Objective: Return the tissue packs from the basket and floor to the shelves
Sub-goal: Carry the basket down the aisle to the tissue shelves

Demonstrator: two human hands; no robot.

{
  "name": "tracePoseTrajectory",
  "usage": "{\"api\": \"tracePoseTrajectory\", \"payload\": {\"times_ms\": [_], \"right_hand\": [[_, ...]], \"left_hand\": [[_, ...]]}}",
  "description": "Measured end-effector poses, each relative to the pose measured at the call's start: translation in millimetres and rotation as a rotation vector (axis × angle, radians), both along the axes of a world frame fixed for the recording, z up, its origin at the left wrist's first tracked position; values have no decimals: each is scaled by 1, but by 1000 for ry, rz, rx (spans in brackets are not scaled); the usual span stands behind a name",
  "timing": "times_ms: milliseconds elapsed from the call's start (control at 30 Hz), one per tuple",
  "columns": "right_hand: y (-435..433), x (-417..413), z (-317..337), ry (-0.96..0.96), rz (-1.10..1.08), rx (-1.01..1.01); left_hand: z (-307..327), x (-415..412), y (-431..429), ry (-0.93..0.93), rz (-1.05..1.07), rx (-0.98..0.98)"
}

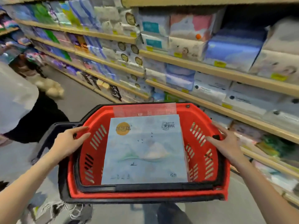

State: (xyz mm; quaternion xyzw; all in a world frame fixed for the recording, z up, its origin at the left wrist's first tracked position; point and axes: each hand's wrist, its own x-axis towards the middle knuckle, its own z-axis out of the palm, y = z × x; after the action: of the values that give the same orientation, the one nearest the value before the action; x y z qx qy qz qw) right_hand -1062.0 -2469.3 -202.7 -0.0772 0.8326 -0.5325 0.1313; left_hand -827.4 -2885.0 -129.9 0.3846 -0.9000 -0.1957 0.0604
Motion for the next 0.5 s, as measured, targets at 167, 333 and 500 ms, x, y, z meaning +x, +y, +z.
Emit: {"api": "tracePoseTrajectory", "payload": {"times_ms": [167,333,500], "right_hand": [[31,-11,-20,-46,-179,-2],[52,-9,-30,-76,-320,-9],[54,3,-34,-89,-466,-7]], "left_hand": [[-38,-86,-7,3,-176,41],[-63,-152,-2,-1,-309,91],[-87,-208,-2,-44,-405,162]]}}
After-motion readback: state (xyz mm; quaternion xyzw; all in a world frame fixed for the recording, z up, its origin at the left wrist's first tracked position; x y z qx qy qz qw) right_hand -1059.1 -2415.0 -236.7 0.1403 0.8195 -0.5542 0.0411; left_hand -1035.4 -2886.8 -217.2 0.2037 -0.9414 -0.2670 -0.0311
